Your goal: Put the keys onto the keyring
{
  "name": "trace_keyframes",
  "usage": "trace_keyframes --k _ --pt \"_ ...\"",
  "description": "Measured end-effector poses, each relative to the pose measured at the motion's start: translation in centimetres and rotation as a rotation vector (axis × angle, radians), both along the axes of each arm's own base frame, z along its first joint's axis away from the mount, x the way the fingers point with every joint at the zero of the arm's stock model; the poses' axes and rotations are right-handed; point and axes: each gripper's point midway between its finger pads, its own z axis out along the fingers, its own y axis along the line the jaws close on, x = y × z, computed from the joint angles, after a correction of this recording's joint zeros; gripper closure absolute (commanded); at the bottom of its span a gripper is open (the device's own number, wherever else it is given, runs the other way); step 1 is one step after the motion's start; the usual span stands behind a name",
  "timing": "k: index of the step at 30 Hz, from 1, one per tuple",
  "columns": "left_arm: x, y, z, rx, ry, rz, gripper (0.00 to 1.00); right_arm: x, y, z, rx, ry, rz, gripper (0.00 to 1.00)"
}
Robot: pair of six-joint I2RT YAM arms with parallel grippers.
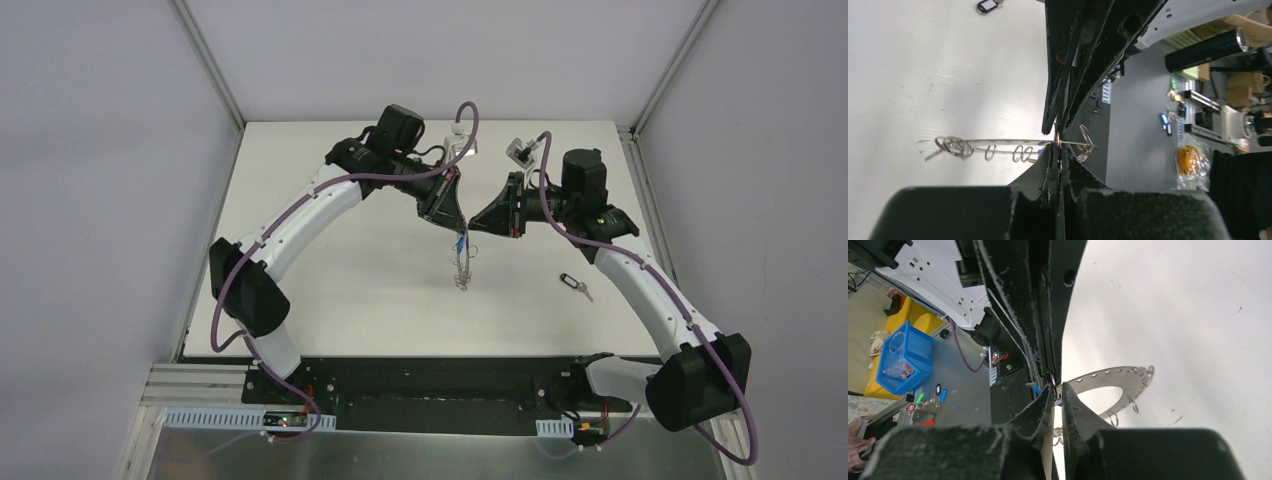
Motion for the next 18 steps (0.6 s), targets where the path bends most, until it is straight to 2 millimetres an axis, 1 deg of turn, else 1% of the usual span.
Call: trace_keyframes --k 1,2,5,6,10,15,18 --pt "0.0 0.0 0.1 0.025 -0.02 0.0 1.0 0.1 0.0 0.0 -0.004 -0.011 -0.004 0.78" --pt "0.0 0.1 0.2 0.061 -0.044 -0.001 1.0 0.1 -0.1 0.0 -0.007 -0.02 -0.007 0.7" --pt "-0.2 0.3 0.6 0.134 -0.077 -0.011 1.0 0.1 -0.2 0.1 -0.017 -0.034 -0.018 0.59" --pt "-0.3 0.4 0.6 0.151 -0.077 -0.014 1.0 0.1 -0.3 0.1 -0.021 -0.039 -0.022 0.57" --pt "-0.9 1.3 0.4 0.213 -0.054 -0.022 1.0 0.2 -0.4 0.2 -0.029 -0.045 -0.026 0.56" --pt "-1.5 1.9 -0.1 0.246 -0.022 -0.025 1.0 -0.2 -0.2 0.2 -0.022 -0.038 -0.007 0.62" --pt "-1.6 1.9 -0.2 0.251 -0.012 -0.027 1.0 -0.7 0.0 0.6 -0.004 -0.031 0.02 0.63"
